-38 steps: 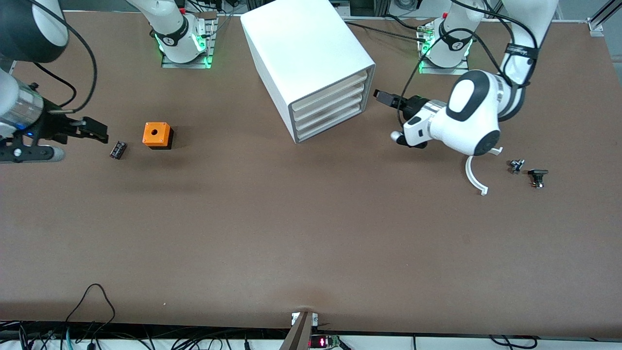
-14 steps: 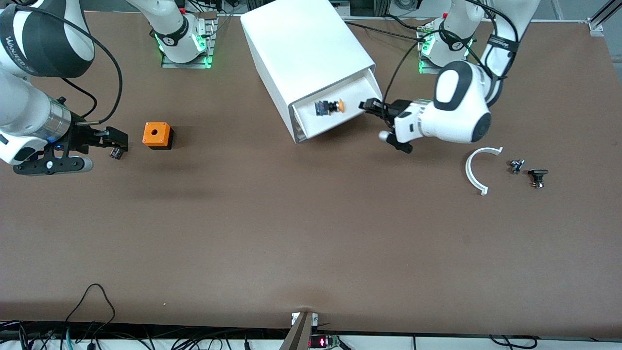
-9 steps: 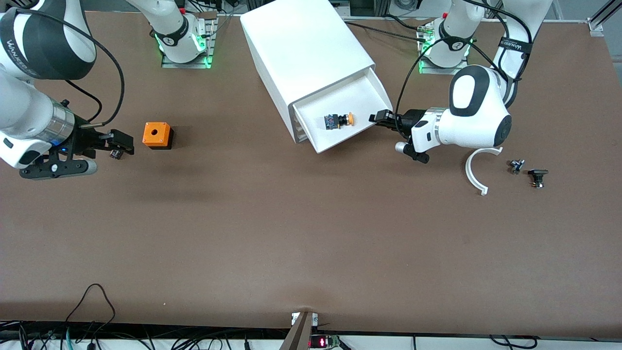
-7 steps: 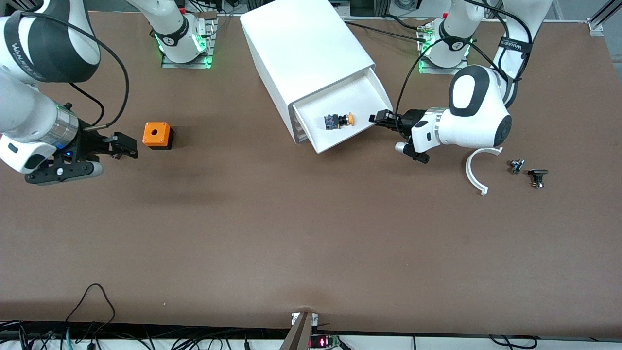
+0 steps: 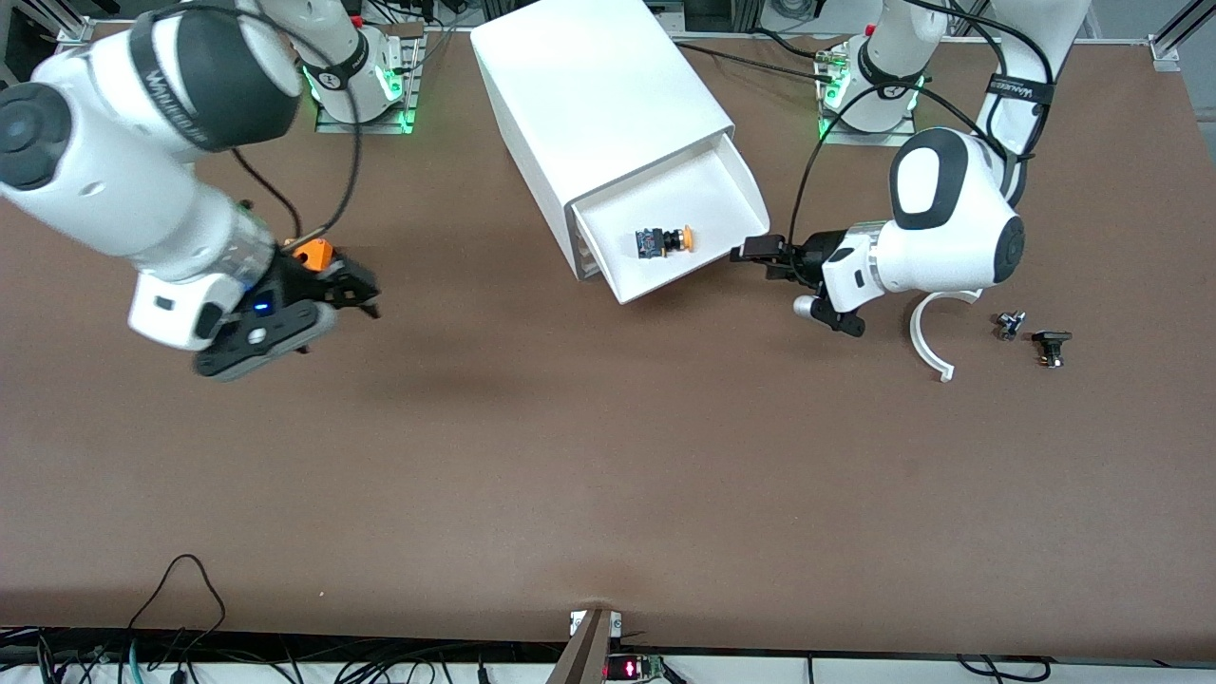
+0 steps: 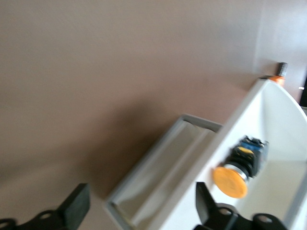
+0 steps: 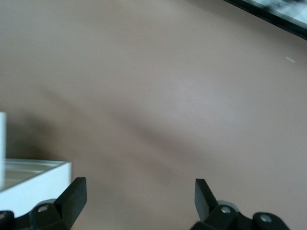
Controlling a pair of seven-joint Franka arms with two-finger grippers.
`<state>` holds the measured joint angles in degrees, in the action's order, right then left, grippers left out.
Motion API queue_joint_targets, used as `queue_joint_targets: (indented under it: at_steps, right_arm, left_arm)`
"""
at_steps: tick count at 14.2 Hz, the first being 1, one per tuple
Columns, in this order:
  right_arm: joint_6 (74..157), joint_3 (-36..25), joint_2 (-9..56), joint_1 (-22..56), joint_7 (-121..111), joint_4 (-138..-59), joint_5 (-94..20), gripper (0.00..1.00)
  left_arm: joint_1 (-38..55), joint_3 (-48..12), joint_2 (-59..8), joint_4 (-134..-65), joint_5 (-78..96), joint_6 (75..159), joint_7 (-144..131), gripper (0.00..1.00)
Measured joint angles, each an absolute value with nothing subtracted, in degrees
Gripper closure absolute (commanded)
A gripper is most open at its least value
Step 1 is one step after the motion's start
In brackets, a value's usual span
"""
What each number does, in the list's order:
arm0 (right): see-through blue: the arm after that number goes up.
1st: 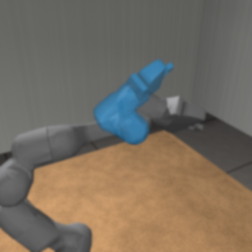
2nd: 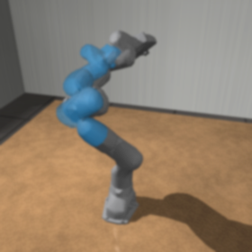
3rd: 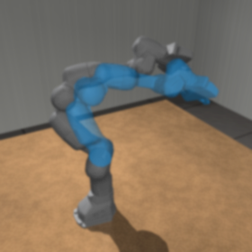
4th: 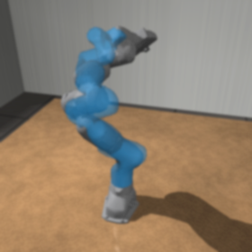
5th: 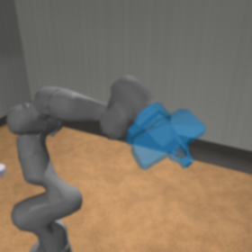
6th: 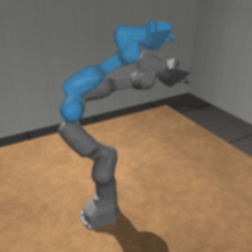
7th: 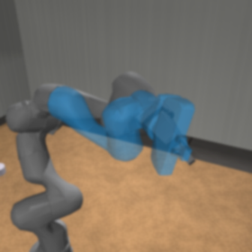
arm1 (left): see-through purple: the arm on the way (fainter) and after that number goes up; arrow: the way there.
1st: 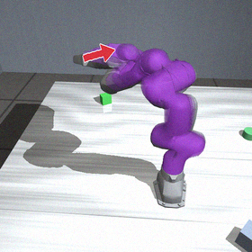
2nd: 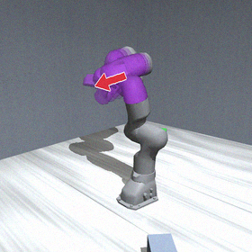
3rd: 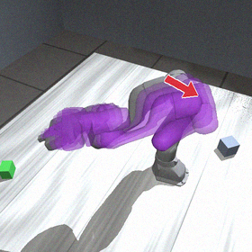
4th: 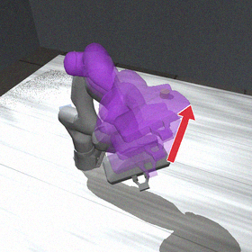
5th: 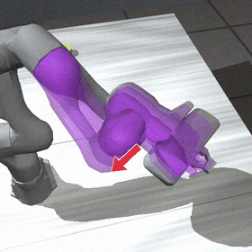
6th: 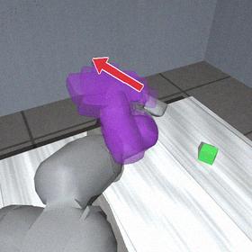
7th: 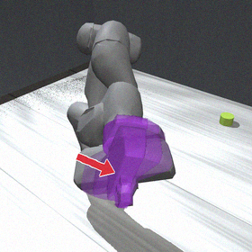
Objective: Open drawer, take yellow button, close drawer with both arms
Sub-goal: 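Move the right gripper over the open drawer while the left gripper withdraws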
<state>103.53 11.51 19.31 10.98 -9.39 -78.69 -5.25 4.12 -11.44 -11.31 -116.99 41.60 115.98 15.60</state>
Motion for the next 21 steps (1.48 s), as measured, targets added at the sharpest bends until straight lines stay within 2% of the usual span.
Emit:
queue_joint_targets:
  at_steps: [3, 7, 11, 14, 18, 21]
  right_arm:
    - [105.25, 19.87, 22.67, 13.40, -9.91, -75.52, -5.33, 0.00]
    - [112.29, 21.00, 26.33, 24.03, -18.38, -74.64, -1.00, 0.00]
    - [118.81, 20.90, 30.29, 30.88, -30.17, -74.52, 2.48, 0.00]
    - [118.61, 20.89, 31.05, 32.55, -33.68, -74.57, 5.12, 0.00]
    - [118.48, 20.89, 33.45, 35.32, -35.39, -74.91, 11.28, 0.00]
    - [117.89, 20.87, 34.60, 36.02, -36.23, -75.01, 11.78, 0.00]
  left_arm:
    - [4.03, -4.39, -7.80, -113.94, 36.76, 115.97, 15.11, 0.00]
    - [3.76, 1.03, -0.73, -113.52, 29.85, 111.78, 14.99, 0.00]
    - [3.62, 6.96, 3.53, -105.52, 14.99, 97.54, 14.98, 0.00]
    - [3.66, 7.69, 4.03, -100.91, 6.19, 91.54, 14.93, 0.00]
    - [4.83, 6.28, 3.66, -100.58, 1.73, 91.55, 13.73, 0.00]
    - [5.12, 5.59, 2.85, -100.57, 0.63, 91.67, 11.46, 0.00]
